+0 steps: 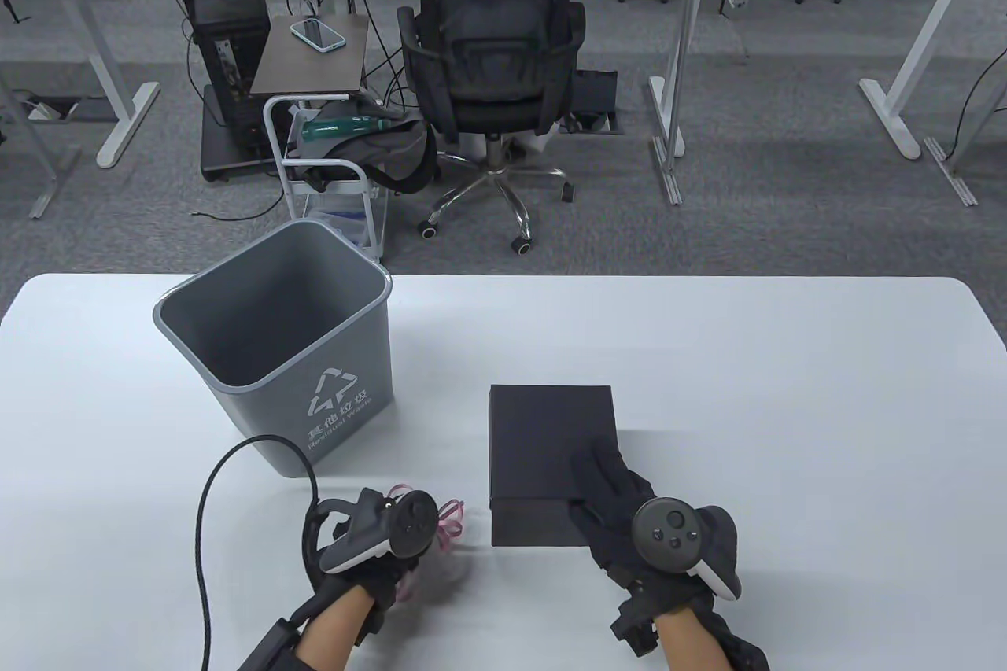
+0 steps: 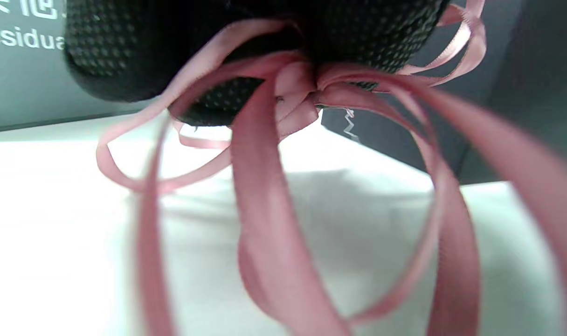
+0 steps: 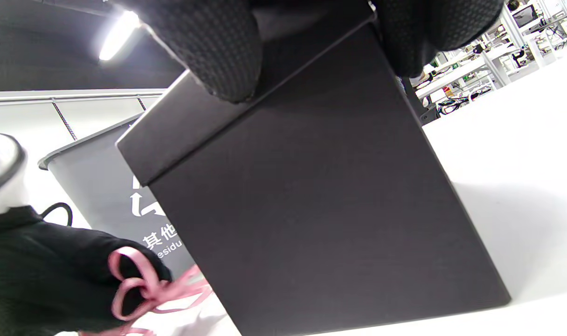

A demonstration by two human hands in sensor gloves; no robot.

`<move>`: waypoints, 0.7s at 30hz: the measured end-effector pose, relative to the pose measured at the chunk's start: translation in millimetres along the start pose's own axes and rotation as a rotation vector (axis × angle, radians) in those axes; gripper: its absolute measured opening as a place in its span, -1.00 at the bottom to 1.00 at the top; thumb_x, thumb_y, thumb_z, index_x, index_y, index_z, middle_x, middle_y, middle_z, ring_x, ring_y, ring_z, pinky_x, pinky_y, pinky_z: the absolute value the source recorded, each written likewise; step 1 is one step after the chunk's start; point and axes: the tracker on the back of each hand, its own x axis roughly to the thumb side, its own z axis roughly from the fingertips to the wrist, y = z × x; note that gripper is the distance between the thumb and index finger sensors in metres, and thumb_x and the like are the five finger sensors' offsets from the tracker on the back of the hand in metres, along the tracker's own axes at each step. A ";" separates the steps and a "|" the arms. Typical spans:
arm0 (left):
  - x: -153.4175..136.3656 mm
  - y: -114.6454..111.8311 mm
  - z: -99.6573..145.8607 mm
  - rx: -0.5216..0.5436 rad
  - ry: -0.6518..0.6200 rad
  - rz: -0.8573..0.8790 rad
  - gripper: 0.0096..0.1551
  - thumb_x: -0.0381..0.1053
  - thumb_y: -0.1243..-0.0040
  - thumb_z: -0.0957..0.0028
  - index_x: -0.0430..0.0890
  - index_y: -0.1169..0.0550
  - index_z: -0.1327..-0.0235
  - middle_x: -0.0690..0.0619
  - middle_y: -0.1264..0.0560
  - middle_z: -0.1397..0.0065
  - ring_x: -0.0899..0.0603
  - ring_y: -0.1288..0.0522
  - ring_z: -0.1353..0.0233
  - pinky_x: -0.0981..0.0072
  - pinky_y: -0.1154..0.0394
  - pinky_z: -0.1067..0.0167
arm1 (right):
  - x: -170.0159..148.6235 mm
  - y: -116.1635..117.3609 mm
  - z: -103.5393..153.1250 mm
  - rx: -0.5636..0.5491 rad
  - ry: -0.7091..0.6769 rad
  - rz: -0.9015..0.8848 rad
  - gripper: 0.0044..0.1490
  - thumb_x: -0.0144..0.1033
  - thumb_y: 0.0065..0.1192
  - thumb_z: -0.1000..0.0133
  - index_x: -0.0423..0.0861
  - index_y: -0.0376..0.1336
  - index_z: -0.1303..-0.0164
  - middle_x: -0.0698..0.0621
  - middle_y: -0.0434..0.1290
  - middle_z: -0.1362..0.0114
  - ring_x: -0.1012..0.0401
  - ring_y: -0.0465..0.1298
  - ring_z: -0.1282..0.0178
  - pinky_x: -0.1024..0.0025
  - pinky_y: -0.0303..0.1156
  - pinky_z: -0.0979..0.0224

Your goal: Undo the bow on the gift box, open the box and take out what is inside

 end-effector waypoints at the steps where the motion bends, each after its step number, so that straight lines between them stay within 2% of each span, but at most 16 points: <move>1: -2.7 5.9 4.9 0.001 -0.009 0.021 -0.58 0.02 -0.37 -0.13 -0.09 -0.65 -0.19 -0.03 -0.70 0.02 -0.04 -0.71 0.14 0.16 -0.71 0.12 | 0.2 -0.1 0.1 0.000 0.000 0.000 -0.14 -0.13 0.28 -0.31 0.02 0.01 -0.79 -0.05 -0.09 -0.82 -0.38 0.31 -0.48 -0.23 0.26 -0.48; 7: -8.0 63.4 40.1 0.102 -0.052 0.024 -0.58 0.02 -0.38 -0.13 -0.08 -0.66 -0.19 -0.03 -0.70 0.02 -0.04 -0.71 0.13 0.16 -0.71 0.11 | 0.8 -0.5 0.3 0.001 0.002 -0.002 -0.14 -0.13 0.28 -0.31 0.03 0.01 -0.79 -0.05 -0.09 -0.82 -0.38 0.31 -0.48 -0.23 0.26 -0.48; 12: -3.2 132.6 73.6 0.224 -0.078 0.041 -0.58 0.01 -0.38 -0.14 -0.08 -0.65 -0.21 -0.04 -0.69 -0.01 -0.06 -0.71 0.11 0.14 -0.70 0.09 | 1.2 -0.7 0.4 0.000 0.001 -0.001 -0.14 -0.12 0.28 -0.31 0.03 0.01 -0.79 -0.05 -0.09 -0.82 -0.38 0.31 -0.48 -0.23 0.26 -0.48; 16: -8.0 186.2 90.6 0.319 -0.033 0.042 -0.58 0.00 -0.38 -0.14 -0.08 -0.65 -0.22 -0.05 -0.69 -0.03 -0.08 -0.70 0.09 0.11 -0.69 0.07 | 1.8 -0.9 0.9 -0.001 0.001 -0.001 -0.15 -0.12 0.28 -0.31 0.02 0.01 -0.79 -0.05 -0.09 -0.82 -0.38 0.31 -0.47 -0.23 0.26 -0.48; 20: -24.2 243.5 102.9 0.477 0.069 0.076 -0.59 -0.01 -0.37 -0.16 -0.03 -0.63 -0.25 -0.05 -0.67 -0.09 -0.10 -0.69 0.02 0.08 -0.67 -0.02 | 2.0 -1.0 1.0 -0.001 0.002 0.000 -0.15 -0.12 0.28 -0.31 0.02 0.01 -0.79 -0.05 -0.09 -0.82 -0.38 0.31 -0.48 -0.23 0.26 -0.48; 21: -27.7 250.4 103.8 0.510 0.081 0.098 -0.59 -0.02 -0.37 -0.16 -0.02 -0.63 -0.26 -0.04 -0.67 -0.11 -0.10 -0.68 0.00 0.07 -0.67 -0.04 | 2.1 -1.0 1.1 -0.001 0.002 0.000 -0.15 -0.12 0.28 -0.31 0.02 0.01 -0.79 -0.05 -0.09 -0.82 -0.38 0.31 -0.48 -0.23 0.26 -0.48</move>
